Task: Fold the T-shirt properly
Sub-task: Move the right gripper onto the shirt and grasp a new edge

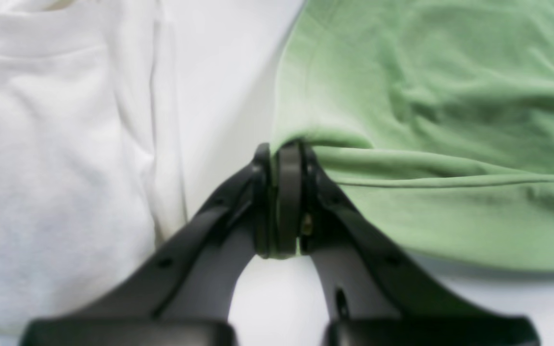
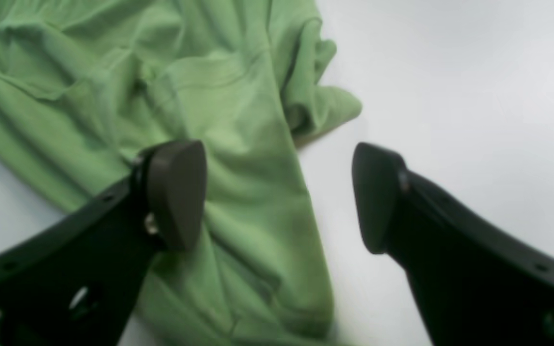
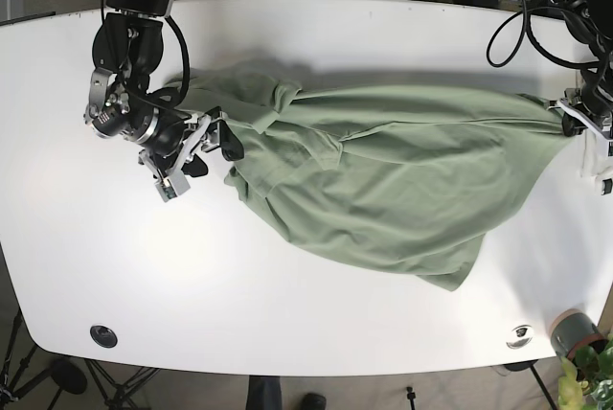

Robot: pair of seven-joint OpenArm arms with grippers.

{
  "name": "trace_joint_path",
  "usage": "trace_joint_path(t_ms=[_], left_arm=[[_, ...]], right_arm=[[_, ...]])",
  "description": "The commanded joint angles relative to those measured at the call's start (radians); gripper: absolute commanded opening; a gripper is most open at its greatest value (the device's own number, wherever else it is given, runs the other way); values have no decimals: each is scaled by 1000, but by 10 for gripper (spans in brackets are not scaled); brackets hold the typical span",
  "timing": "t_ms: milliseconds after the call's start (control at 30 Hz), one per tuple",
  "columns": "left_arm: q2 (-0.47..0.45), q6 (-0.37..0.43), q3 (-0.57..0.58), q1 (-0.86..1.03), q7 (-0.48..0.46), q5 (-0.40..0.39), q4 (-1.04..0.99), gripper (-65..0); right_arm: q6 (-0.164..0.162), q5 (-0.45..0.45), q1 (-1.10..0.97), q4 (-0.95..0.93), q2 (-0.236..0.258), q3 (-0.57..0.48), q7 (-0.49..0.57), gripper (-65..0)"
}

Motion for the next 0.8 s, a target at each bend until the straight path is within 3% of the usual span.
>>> trace_joint_path(t_ms=[0,233,500,600,767], left_arm=[[-26,-1,-5,-9,-20,-13,45,-650],[-26,-1,12,-8,-21,-10,61,-650],[-26,-1,50,-8,-21,-10,61,-650],[-26,-1,50,-8,-21,-8,59,-650],[-26,-1,50,-9,-21,-8,61,-650]], right_arm=[[6,21,36,-42,10,-4,31,-206],[6,23,65,-140,15,-70,66,-206],[6,25,49,-114,5,-121,68,-217],[6,23,49,-116,-7,-118,80,-284],[6,23,42,-117,-9,-116,85,-452]])
